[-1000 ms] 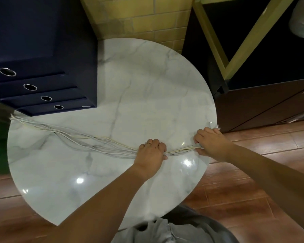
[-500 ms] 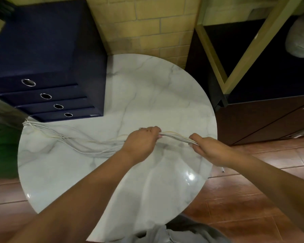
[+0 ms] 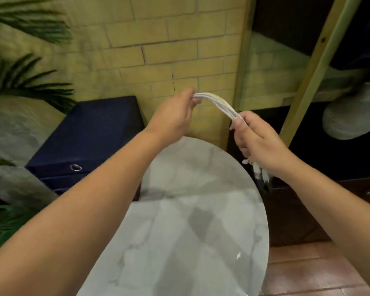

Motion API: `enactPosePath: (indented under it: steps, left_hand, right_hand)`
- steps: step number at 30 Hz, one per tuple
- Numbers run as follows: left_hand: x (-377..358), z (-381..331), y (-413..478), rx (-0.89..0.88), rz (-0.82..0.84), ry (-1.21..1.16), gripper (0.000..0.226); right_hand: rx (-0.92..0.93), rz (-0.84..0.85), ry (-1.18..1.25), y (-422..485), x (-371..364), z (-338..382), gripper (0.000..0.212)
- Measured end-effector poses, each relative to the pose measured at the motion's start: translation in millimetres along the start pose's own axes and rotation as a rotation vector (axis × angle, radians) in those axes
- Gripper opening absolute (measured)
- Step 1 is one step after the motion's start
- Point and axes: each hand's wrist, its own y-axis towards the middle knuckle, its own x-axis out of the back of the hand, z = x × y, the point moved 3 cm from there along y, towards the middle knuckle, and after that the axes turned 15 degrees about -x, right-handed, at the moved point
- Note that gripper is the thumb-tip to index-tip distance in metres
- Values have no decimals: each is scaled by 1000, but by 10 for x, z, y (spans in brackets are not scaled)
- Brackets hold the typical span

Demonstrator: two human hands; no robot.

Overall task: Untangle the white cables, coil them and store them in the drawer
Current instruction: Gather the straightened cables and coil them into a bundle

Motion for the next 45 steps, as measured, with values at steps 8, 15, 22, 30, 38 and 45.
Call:
enactPosePath:
  steps: [8, 15, 22, 30, 38, 45]
  left_hand:
    - [676, -276, 700, -117, -298, -179, 27]
    - [435, 147, 235, 147, -74, -276, 27]
    - [550, 257, -317, 420, -13, -153, 34]
    - [551, -57, -722, 687, -45, -794, 50]
    - [761, -44, -723, 716, -151, -1146, 32]
    - [1075, 292, -811, 733, -166, -1076, 18]
  right_hand:
    - [167, -10, 255, 27, 51, 918, 27]
    - [114, 56, 110, 120, -245, 910, 24]
    - [75, 64, 61, 191, -598, 746, 23]
    - [13, 191, 104, 190, -962, 684, 26]
    - [16, 383, -90, 95, -1320, 860, 22]
    - [-10, 281, -630, 122, -1166, 1066, 28]
